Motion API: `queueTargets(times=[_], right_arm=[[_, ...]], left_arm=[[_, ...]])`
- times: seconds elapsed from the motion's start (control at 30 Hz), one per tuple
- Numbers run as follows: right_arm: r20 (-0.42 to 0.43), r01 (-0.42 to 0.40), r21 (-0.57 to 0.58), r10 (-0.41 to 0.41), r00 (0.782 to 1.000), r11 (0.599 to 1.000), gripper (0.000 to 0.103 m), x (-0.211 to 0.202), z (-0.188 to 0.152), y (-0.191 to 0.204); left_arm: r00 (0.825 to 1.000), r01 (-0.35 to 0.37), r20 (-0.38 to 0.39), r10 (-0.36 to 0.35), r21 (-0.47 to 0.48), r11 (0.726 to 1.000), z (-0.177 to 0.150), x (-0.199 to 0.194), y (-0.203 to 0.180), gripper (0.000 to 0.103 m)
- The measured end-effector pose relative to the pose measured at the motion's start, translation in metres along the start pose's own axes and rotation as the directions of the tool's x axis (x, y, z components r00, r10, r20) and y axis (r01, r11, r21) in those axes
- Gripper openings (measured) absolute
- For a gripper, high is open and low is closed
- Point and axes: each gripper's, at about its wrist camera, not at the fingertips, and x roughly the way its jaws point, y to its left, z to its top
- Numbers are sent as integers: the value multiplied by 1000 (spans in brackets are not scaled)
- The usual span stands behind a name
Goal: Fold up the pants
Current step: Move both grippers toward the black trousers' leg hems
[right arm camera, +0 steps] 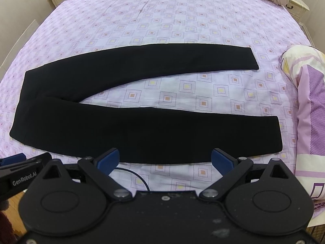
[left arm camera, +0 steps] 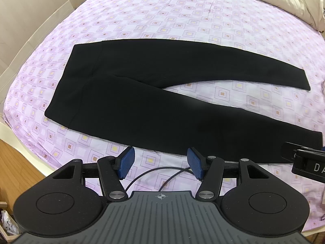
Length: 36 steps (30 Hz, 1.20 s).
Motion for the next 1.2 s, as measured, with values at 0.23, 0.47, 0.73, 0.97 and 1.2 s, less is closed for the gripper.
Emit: queueTargets(times=[0.23,0.47,0.73,0.97,1.2], right_arm=[[-1,-2,0,2,1000,1000,102,0,0,0],[0,-7,-3,7,1000,1000,102,1,-1,0],[7,-42,20,42,999,999,90,8,-5,-9],[-42,-33,97,37,998,995,57,52,-31,-41],[-37,-36,204,45,998,978,49,89,-54,-64]], left_arm=[[1000,2,-11,-2,-2,1000,0,1,-1,55],[1000,-2,10,2,-3,1000,0,1,-2,54],[998,0,68,0,0,1000,-1,2,0,41],[977,-133,182,112,105,986,-22,25,13,20],[987,-58,158,20,242,969,-42,69,31,15]])
